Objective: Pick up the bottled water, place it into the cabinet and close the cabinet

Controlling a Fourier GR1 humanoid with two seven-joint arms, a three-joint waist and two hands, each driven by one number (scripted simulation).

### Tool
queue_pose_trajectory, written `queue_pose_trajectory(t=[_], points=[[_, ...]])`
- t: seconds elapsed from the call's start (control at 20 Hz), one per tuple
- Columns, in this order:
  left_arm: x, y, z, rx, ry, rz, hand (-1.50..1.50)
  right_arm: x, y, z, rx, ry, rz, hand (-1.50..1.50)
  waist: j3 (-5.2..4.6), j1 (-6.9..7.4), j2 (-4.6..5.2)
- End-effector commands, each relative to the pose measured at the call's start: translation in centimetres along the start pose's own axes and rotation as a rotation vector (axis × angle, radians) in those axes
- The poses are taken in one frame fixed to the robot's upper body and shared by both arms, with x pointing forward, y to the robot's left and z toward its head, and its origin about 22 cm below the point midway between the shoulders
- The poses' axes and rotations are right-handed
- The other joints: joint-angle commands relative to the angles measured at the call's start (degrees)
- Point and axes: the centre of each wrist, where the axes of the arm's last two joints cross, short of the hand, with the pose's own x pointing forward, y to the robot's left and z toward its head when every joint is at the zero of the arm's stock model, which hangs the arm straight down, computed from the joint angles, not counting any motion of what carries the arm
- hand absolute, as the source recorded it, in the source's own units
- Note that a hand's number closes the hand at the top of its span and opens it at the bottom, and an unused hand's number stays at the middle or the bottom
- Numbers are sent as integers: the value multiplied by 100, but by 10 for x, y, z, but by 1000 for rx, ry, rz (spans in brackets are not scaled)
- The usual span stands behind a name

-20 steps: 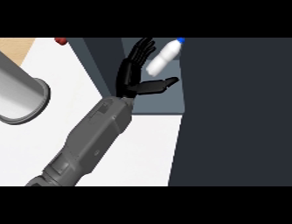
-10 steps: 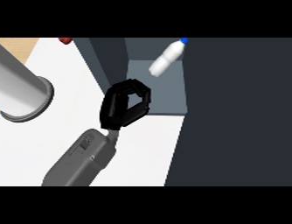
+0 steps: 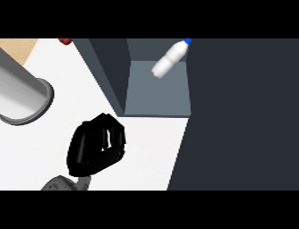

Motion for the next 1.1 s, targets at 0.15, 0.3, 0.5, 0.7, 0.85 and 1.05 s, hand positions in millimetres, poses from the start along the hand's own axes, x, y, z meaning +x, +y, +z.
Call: queue_pose_trajectory(t=[0.15,0.3,0.5,0.7,0.85,1.05], points=[[40,31,28,46,-14,-16,150,30,24,-12,95,-39,-43,150,-3,-19,21],[51,57,40,46,-32,-25,150,21,50,-35,141,-26,-67,150,-10,25,7],[41,59,57,84,-16,-22,150,33,72,-52,217,-53,-54,150,-13,12,15],[57,83,63,97,-31,-16,150,29,84,-71,200,-142,84,150,-12,34,4],[63,83,69,72,-43,-11,150,26,84,-95,139,-154,99,150,-17,153,26],[61,88,89,80,-32,-17,150,22,89,-108,49,-142,99,150,-18,159,22]])
